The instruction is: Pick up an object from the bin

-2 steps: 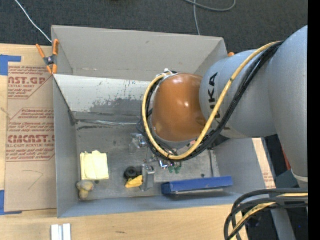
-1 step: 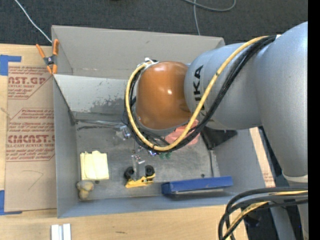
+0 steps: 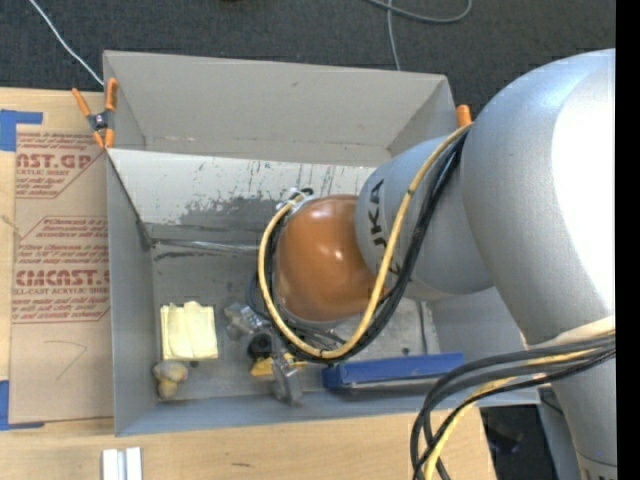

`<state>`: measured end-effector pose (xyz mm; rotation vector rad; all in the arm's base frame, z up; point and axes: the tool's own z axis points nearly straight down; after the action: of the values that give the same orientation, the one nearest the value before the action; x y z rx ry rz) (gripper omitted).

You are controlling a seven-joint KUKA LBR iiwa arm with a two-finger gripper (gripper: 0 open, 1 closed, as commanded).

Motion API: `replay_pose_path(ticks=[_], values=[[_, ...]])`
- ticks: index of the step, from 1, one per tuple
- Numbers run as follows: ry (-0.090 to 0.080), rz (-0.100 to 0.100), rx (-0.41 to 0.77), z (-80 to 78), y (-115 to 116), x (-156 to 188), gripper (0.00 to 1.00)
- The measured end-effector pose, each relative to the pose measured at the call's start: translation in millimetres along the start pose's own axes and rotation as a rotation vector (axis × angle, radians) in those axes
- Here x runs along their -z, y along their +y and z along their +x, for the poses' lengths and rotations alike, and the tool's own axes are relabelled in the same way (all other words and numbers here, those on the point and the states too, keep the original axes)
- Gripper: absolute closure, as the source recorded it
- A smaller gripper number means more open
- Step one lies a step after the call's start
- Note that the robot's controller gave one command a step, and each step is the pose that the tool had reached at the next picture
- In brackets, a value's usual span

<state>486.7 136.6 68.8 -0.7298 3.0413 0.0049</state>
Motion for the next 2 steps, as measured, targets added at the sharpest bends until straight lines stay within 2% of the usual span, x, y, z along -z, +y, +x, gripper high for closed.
replay_pose_path(ticks=[1, 2], values=[[0.001, 0.000, -0.002, -0.6, 0.0, 1.6, 0.00], [-0.003, 0.000, 0.106, -0.4, -19.5, 62.5, 1.00]])
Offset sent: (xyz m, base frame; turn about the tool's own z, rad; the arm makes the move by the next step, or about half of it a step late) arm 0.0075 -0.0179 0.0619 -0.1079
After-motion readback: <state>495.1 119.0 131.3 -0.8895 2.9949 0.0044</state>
